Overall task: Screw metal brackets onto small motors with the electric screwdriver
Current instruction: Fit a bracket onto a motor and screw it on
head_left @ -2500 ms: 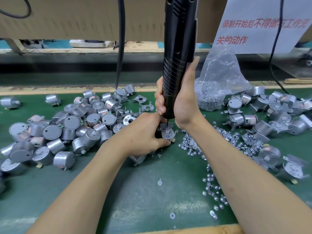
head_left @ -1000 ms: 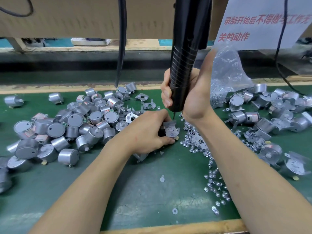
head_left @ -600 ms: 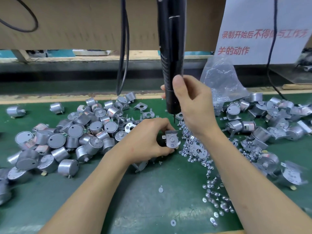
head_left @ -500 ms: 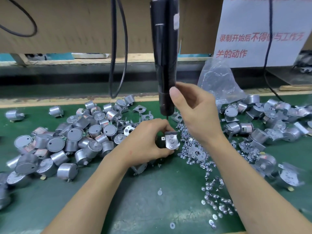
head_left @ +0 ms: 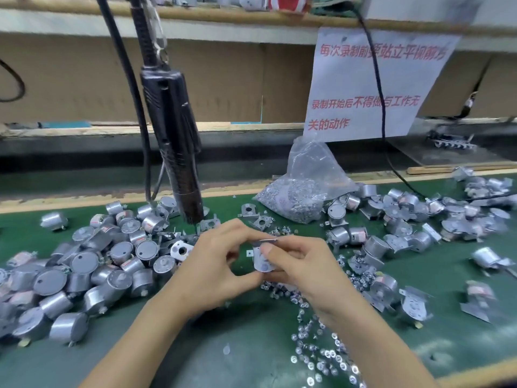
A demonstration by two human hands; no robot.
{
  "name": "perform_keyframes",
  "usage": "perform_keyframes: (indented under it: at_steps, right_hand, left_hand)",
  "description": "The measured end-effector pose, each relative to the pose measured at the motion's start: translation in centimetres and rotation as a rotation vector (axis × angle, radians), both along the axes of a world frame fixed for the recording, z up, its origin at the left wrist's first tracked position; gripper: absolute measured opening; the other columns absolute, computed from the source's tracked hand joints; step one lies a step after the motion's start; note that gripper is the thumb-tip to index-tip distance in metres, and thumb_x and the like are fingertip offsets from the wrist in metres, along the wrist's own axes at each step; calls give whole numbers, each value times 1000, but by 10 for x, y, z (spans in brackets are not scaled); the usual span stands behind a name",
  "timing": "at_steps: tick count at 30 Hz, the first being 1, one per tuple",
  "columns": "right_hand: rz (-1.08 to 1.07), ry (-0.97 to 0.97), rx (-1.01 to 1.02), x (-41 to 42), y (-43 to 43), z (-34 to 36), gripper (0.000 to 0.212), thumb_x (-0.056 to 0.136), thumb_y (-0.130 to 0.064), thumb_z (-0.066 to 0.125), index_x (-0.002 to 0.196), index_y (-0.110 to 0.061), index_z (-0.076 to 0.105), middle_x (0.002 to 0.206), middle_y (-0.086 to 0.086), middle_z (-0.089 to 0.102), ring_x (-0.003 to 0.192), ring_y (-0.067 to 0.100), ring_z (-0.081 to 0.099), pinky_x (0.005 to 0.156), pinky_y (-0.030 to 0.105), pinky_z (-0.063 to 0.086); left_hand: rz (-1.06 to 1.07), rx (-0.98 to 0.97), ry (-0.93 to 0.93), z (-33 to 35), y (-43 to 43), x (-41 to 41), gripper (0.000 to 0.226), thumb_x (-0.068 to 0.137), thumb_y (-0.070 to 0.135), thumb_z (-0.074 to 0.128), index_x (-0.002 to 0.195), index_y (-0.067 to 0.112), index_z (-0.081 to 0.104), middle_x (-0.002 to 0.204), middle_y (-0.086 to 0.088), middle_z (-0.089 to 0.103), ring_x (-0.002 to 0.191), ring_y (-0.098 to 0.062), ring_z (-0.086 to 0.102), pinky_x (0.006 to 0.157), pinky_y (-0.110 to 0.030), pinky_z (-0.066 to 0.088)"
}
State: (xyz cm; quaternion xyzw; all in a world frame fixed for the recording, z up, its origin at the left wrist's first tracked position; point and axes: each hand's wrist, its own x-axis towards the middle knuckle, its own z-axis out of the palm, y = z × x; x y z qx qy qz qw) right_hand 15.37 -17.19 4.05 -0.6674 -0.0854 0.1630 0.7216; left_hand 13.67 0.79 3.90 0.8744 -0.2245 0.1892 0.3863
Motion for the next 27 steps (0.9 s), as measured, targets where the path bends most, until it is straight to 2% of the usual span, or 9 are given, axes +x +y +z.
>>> perform_keyframes:
  at_steps: [4,7,10,12,15,19,22,25,27]
  right_hand:
    - [-153,214,163,-2,-22,5,20,96,-13,67,87,0,79,85,15,75,77,21,74,70,30,61]
    - [-393,461,481,6,-48,20,26,101,-17,60,104,7,70,95,23,73,70,24,75,57,25,59]
    - [-533,559,971,16,-82,37,61,111,-44,36,116,14,55,108,37,69,58,25,72,48,24,57]
    - [-517,445,1081,17,-93,39,81,108,-59,16,120,8,60,114,29,72,56,19,69,47,23,55]
    - [-404,291,861,10,-82,29,91,102,-70,6,123,-6,67,119,13,75,57,13,61,48,20,49]
    - [-281,141,369,-1,-38,20,66,103,-61,31,124,-9,67,109,8,78,64,14,67,51,24,52]
    - [-252,-132,24,-2,0,22,55,90,-61,53,119,-17,70,104,-6,78,87,11,72,66,24,58]
    - [-136,-340,-175,2,33,32,81,81,-69,71,148,-29,49,129,-21,63,118,-4,58,98,26,51]
    - [10,-389,-220,5,55,40,105,68,-77,72,157,-39,31,144,-22,50,132,-6,46,108,28,42]
  left_hand:
    - [6,63,76,4,-26,5,63,80,40,76,136,40,47,105,27,51,65,-11,51,63,-8,36]
    - [21,87,160,6,-52,10,71,84,56,63,145,38,31,118,25,47,72,-6,55,70,-11,37]
    - [25,92,195,9,-73,8,69,87,58,57,146,37,27,125,21,45,77,5,54,78,-17,39]
    - [40,87,218,9,-83,4,65,89,56,54,145,37,29,125,20,46,77,5,54,85,-23,43]
    - [108,98,245,6,-87,-3,54,94,50,53,142,33,38,121,19,50,78,1,52,86,-21,41]
    - [322,160,255,1,-67,-16,33,96,41,53,125,26,57,115,11,60,97,-8,57,90,-26,44]
    - [550,261,246,-2,-38,-36,32,92,44,56,119,26,58,112,8,59,105,-15,57,89,-33,48]
    - [700,334,251,-6,-13,-57,41,86,48,64,119,24,57,113,4,57,106,-21,53,84,-33,47]
    - [713,377,271,-12,-4,-70,45,82,50,68,117,23,58,110,2,54,106,-24,49,84,-32,45]
